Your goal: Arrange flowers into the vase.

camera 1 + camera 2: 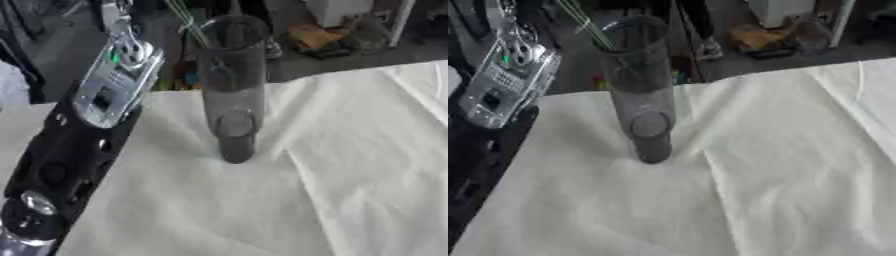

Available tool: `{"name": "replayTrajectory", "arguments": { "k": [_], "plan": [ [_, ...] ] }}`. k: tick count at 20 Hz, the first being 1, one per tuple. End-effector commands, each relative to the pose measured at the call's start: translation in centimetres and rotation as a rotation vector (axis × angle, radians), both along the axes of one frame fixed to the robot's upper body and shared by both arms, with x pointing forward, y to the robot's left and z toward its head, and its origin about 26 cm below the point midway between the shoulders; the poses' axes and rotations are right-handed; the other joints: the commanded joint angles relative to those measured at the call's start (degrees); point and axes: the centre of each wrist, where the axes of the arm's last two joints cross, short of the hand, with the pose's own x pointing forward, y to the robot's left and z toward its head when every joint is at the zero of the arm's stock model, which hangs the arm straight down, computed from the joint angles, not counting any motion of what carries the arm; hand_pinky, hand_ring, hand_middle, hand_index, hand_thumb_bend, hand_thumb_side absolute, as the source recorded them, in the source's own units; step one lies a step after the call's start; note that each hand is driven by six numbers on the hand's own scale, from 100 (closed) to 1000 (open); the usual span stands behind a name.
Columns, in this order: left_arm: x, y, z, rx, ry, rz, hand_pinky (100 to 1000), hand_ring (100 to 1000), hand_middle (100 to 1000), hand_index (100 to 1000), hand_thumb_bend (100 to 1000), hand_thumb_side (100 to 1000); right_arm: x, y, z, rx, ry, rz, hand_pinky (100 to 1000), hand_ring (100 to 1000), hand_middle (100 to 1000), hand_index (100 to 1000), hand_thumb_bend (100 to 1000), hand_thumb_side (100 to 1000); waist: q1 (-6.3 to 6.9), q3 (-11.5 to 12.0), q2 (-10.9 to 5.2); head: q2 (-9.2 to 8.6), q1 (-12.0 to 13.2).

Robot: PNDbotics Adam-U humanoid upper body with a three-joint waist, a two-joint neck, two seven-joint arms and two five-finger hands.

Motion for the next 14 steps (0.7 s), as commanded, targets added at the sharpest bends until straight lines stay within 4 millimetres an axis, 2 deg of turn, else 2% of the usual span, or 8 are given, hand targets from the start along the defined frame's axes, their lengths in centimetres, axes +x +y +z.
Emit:
{"name": "replayTrajectory", "arguments": {
  "k": [1, 2, 3, 4, 5, 10, 11, 14],
  "plan": [
    [-0.18, 0.56, 0.67, 0.029, 0.009, 0.011, 100, 100, 100, 100, 210, 482, -0.35, -0.30, 0.62, -0.005, -0.020, -0.004, 875, 865, 760, 901, 100, 1000, -0.27, 0.1, -1.24, -0.35, -0.3],
    [-0.08, 0.56, 0.56, 0.039, 0.022, 0.009, 100, 100, 100, 100, 259, 492, -0.36, -0.30, 0.61, -0.005, -0.020, -0.005, 876, 866, 760, 901, 100, 1000, -0.25, 0.1, -1.23, -0.28, -0.3],
    [0.00, 0.57, 0.46, 0.049, 0.034, 0.008, 100, 100, 100, 100, 377, 536, -0.36, -0.31, 0.60, -0.004, -0.019, -0.005, 876, 866, 760, 901, 100, 1000, -0.24, 0.2, -1.22, -0.23, -0.3],
    [0.08, 0.59, 0.37, 0.062, 0.045, 0.008, 100, 100, 100, 104, 398, 543, -0.36, -0.32, 0.59, -0.003, -0.019, -0.006, 876, 866, 760, 901, 100, 1000, -0.24, 0.2, -1.20, -0.20, -0.3],
    [0.15, 0.56, 0.20, 0.081, 0.058, 0.010, 100, 100, 100, 142, 492, 606, -0.37, -0.36, 0.58, -0.002, -0.018, -0.008, 875, 866, 760, 901, 100, 1000, -0.24, 0.2, -1.19, -0.17, -0.4],
    [-0.01, 0.44, 0.04, 0.166, 0.097, 0.005, 100, 100, 100, 165, 496, 623, -0.39, -0.44, 0.56, 0.001, -0.018, -0.012, 876, 866, 760, 901, 100, 1000, -0.31, 0.4, -1.21, -0.08, -0.5],
    [-0.03, 0.49, 0.05, 0.178, 0.102, 0.007, 100, 100, 100, 254, 439, 635, -0.39, -0.44, 0.55, 0.001, -0.017, -0.012, 876, 865, 760, 902, 100, 1000, -0.28, 0.5, -1.27, -0.03, -0.4],
    [-0.03, 0.39, -0.07, 0.229, 0.134, 0.025, 100, 100, 126, 287, 416, 632, -0.39, -0.43, 0.51, 0.004, -0.016, -0.010, 876, 865, 760, 902, 100, 1000, -0.25, 0.6, -1.49, 0.06, -0.3]
  ]
}}
